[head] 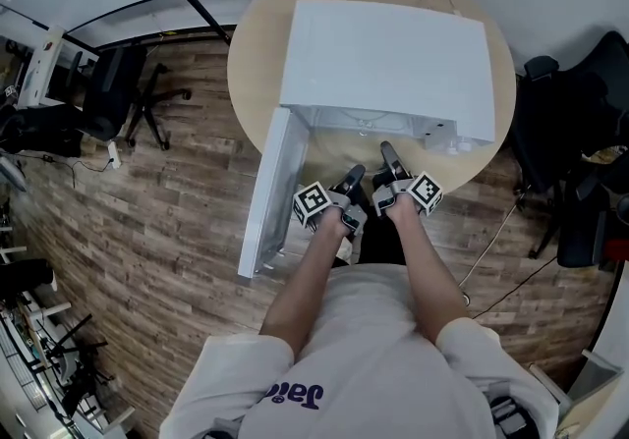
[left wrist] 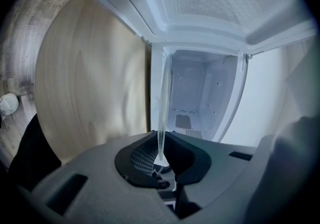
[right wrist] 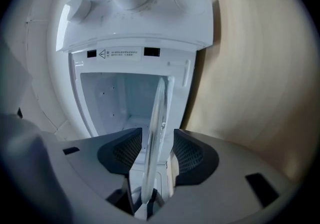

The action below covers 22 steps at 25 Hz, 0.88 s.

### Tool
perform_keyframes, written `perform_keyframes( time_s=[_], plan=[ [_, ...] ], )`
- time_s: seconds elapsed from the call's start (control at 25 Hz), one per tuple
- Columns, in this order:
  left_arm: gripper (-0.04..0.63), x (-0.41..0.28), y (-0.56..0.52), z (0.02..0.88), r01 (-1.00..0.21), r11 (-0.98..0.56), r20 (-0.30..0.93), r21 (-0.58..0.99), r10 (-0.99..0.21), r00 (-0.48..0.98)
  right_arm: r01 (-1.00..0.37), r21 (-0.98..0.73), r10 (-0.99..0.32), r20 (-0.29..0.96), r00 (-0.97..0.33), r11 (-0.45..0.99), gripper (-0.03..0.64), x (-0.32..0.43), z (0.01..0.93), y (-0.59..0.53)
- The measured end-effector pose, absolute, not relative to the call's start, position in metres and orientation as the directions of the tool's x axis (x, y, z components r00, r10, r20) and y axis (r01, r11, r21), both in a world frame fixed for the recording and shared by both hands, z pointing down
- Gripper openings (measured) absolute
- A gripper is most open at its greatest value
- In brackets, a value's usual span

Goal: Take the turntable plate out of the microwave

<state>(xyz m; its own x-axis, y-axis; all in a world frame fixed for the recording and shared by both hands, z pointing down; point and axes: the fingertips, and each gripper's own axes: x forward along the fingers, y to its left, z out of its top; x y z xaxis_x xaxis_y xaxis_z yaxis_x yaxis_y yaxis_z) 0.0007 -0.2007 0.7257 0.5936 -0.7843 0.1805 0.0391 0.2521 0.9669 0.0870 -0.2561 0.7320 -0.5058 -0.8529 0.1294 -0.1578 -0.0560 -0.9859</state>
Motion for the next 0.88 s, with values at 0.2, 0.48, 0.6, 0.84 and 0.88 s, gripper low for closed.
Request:
perform_keyframes(
  time_s=[0.2, 0.48, 0.6, 0.84, 0.88],
  plan=[
    [0.038, 0.006, -0.197, 0.715, -0.046, 0.177, 0.167, 0.983, -0.764, 0.623, -0.158, -0.986, -0.859, 0.124, -0.497, -0.051, 0.135, 0.090, 0.728, -0.270],
    [0.040, 0.005, -0.193, 0.712, 0.049, 0.194, 0.124, 0.980, -0.782, 0.611, -0.128, -0.991, -0.855, 0.095, -0.510, -0.033, 0.041, 0.089, 0.724, -0.271],
    [0.038, 0.007, -0.185, 0.716, 0.068, 0.214, 0.128, 0.975, -0.781, 0.612, -0.081, -0.996, -0.851, 0.076, -0.520, -0.039, 0.037, 0.086, 0.724, -0.266],
    [0.040, 0.010, -0.172, 0.716, 0.043, 0.208, 0.135, 0.977, -0.765, 0.630, -0.049, -0.997, -0.864, 0.071, -0.498, -0.053, 0.035, 0.093, 0.728, -0.250],
    [0.040, 0.010, -0.169, 0.714, 0.035, 0.200, 0.131, 0.979, -0.758, 0.639, -0.041, -0.998, -0.867, 0.055, -0.496, -0.040, 0.035, 0.093, 0.725, -0.247]
  ],
)
